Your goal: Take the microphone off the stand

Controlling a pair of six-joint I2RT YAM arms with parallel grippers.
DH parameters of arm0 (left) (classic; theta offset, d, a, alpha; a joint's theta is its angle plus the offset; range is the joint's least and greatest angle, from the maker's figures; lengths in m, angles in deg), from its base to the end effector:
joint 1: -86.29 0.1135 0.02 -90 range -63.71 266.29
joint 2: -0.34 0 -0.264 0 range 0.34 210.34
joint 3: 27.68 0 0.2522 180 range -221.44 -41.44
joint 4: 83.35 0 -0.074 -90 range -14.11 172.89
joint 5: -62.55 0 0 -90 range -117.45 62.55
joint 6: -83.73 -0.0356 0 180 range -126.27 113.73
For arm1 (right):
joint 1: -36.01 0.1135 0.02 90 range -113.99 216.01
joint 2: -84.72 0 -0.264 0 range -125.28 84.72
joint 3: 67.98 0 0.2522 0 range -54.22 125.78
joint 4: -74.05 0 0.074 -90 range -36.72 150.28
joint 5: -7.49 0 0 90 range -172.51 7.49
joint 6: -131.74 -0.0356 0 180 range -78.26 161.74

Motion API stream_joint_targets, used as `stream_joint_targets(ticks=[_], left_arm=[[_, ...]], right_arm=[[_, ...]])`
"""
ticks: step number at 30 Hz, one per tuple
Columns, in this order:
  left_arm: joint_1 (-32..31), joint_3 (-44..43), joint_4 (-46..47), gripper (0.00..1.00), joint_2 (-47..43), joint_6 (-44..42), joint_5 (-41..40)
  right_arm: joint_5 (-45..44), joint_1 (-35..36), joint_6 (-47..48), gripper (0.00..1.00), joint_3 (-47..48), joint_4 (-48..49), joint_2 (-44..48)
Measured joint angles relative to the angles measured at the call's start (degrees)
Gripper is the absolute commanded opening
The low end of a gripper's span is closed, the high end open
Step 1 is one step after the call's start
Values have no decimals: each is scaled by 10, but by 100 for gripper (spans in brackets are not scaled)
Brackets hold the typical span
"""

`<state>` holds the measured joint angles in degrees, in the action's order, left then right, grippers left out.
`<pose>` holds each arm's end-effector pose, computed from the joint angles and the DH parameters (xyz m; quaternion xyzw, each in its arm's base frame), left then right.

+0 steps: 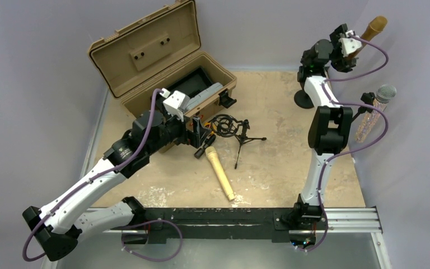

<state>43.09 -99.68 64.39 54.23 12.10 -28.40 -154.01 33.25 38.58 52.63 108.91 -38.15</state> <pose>0.1538 -0.1436 0.3784 0.1646 0.7714 -0.3089 0.5314 0.4850 -0.0572 0.3712 0.5319 0.3628 -0.2781 0.7128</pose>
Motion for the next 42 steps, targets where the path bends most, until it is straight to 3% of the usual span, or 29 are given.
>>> stream_joint_targets(ticks=[12, 17, 19, 22, 36, 42], left_arm=[[0, 0, 0, 97, 19, 0, 0], [0, 0, 0, 97, 18, -2, 0], [0, 0, 0, 97, 18, -2, 0], [0, 0, 0, 97, 17, -3, 0], [0, 0, 0, 97, 17, -6, 0], [0, 0, 0, 97, 17, -6, 0]], right_arm=[[-11, -3, 38, 71, 11, 39, -20], [-11, -3, 40, 46, 12, 39, -20], [-12, -3, 43, 46, 12, 42, -20], [-12, -3, 47, 57, 26, 44, -25], [-13, -7, 97, 59, 57, 84, -47], [-25, -8, 139, 55, 57, 121, -60]])
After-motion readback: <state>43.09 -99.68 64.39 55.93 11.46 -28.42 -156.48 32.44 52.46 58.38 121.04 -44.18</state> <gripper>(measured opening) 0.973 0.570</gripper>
